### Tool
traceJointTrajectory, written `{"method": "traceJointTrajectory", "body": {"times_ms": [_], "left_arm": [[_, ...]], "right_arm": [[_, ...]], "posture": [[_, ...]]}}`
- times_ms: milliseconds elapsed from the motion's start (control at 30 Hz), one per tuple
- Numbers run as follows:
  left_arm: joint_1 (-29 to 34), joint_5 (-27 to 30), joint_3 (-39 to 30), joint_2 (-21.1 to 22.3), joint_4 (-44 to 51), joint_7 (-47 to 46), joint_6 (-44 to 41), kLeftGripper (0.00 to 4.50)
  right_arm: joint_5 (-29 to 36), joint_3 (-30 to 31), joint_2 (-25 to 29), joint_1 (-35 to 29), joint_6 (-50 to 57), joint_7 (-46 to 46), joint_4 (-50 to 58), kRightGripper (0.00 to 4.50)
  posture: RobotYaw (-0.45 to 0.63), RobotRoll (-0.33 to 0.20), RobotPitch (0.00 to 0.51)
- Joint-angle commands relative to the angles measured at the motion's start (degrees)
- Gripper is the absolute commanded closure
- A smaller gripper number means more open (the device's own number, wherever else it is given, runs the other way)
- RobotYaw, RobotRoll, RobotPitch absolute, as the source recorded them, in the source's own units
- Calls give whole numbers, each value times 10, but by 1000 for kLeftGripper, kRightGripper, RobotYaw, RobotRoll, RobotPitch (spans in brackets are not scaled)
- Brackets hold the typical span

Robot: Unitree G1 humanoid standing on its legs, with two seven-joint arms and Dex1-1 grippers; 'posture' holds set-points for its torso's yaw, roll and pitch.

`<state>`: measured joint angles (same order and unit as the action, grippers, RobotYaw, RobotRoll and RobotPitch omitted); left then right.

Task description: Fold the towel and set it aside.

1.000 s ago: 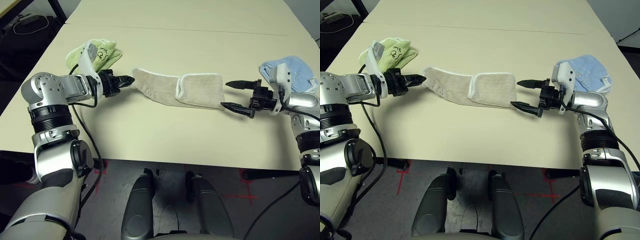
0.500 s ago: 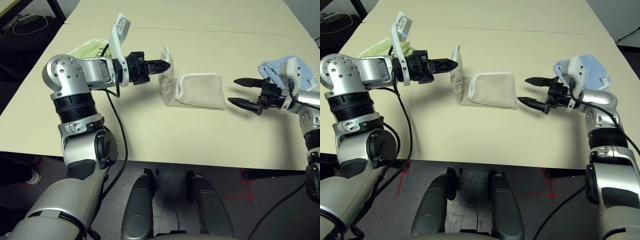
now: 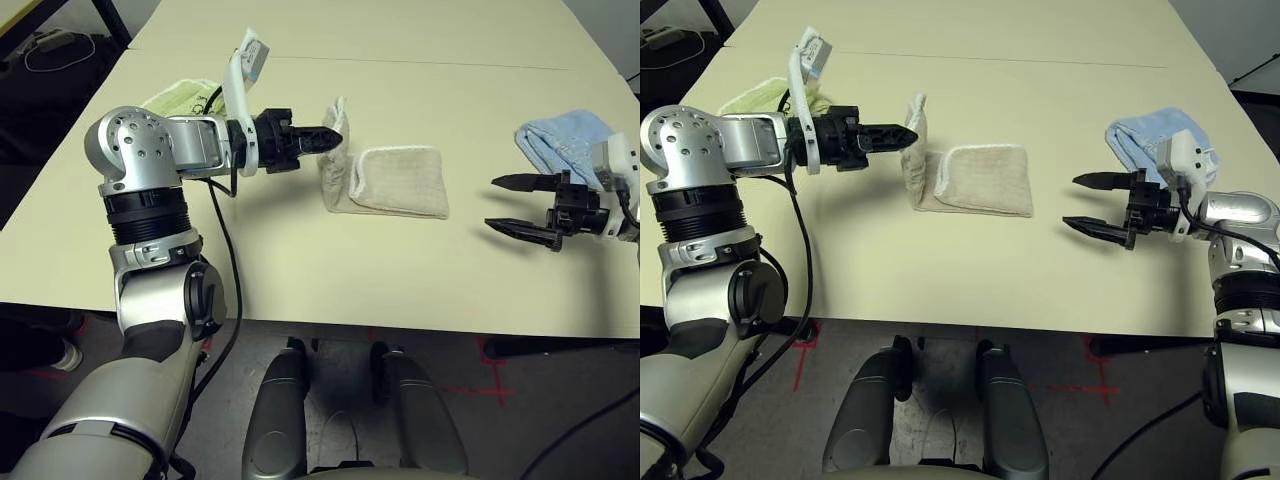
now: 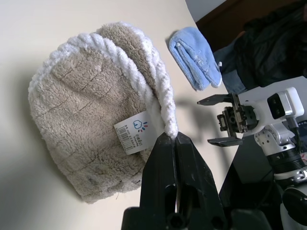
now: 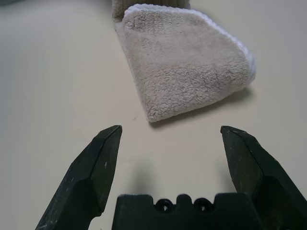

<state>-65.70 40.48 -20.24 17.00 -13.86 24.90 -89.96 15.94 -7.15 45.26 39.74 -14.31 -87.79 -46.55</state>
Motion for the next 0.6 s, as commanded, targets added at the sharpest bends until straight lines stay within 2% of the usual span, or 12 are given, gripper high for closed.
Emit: {"method": "traceJointTrajectory", "body": {"times_ms": [33, 367, 467, 600], "left_arm": [[-30, 17, 1, -19, 12, 8, -13, 4486], [-68, 40, 0, -77, 24, 0, -25, 4486], [-60, 31, 26, -89, 21, 2, -15, 4486], [-39, 18, 77, -85, 20, 10, 11, 4486]], "right_arm": [[-15, 7, 16, 4, -22, -13, -19, 0], [-23, 5, 29, 28, -17, -14, -33, 0], [-20, 5, 23, 32, -11, -10, -25, 0], [-19, 5, 20, 30, -4, -5, -13, 0]], "posture": [[40, 0, 231], [36, 0, 234], [38, 0, 234], [39, 0, 235]]}}
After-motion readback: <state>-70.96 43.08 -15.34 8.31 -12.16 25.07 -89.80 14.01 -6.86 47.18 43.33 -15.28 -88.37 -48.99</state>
